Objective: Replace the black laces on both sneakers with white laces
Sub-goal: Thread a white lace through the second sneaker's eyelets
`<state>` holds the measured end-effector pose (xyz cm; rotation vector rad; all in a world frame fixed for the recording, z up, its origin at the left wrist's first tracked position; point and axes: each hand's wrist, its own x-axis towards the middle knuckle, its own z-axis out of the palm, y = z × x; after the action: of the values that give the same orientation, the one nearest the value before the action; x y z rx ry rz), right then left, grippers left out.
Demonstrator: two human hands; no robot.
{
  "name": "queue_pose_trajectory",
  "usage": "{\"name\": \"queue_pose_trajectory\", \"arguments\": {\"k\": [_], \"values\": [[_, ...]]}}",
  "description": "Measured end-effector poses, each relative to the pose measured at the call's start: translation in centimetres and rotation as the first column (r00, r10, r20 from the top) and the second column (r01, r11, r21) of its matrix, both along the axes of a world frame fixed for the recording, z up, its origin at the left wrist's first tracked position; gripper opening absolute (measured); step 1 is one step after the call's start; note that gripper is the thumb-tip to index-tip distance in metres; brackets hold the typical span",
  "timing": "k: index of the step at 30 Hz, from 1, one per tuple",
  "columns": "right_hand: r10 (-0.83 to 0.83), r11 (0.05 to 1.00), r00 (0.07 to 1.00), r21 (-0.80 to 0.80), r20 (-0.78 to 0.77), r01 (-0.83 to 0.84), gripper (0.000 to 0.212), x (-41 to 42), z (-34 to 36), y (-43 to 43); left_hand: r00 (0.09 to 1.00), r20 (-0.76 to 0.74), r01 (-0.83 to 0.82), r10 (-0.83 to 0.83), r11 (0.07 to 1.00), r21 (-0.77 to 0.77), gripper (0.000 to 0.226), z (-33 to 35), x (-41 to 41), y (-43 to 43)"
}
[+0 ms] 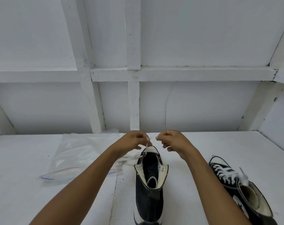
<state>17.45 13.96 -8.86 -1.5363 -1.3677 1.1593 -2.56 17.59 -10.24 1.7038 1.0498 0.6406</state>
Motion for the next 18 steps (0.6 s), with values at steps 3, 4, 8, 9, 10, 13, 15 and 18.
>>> {"name": "queue_pose_trajectory", "arguments": {"k": [3, 4, 8, 9, 10, 13, 15, 18], "values": [[0.041, 0.994, 0.993, -0.102, 0.114, -0.029, 0.038, 0.4, -0.2, -0.4, 0.959, 0.272, -0.067, 0.082, 0.996, -0.063, 0.008, 1.1, 0.4, 0.2], [0.085, 0.986, 0.980, -0.155, 0.179, -0.058, 0.039, 0.3, -0.5, -0.6, 0.943, 0.315, -0.093, 0.108, 0.994, -0.065, 0.008, 1.4, 0.4, 0.2], [0.132, 0.957, 0.961, -0.284, 0.244, -0.059, 0.026, 0.0, -1.4, -1.1, 0.996, 0.027, -0.084, 0.081, 0.989, 0.122, 0.006, 1.9, 0.9, 0.3], [0.101, 0.959, 0.971, -0.280, 0.217, -0.037, 0.018, 0.0, -1.5, -1.1, 0.994, -0.100, -0.036, 0.053, 0.986, 0.162, 0.007, 1.8, 1.1, 0.1], [0.066, 0.962, 0.980, -0.272, 0.187, -0.013, 0.012, 0.0, -1.6, -1.2, 0.975, -0.222, 0.015, 0.027, 0.983, 0.185, 0.007, 1.7, 1.2, 0.0], [-0.007, 0.962, 0.994, -0.271, 0.109, 0.036, 0.008, 0.1, -1.7, -1.5, 0.869, -0.495, 0.160, -0.026, 0.960, 0.230, 0.005, 0.9, 1.8, -0.4], [-0.028, 0.962, 0.996, -0.270, 0.085, 0.050, 0.007, 0.2, -1.8, -1.6, 0.818, -0.575, 0.195, -0.017, 0.948, 0.250, 0.008, 0.5, 2.2, -0.7], [-0.047, 0.963, 0.998, -0.262, 0.048, 0.058, 0.008, 0.2, -1.9, -1.7, 0.809, -0.587, 0.175, 0.023, 0.945, 0.278, 0.011, 0.1, 2.7, -0.9]]}}
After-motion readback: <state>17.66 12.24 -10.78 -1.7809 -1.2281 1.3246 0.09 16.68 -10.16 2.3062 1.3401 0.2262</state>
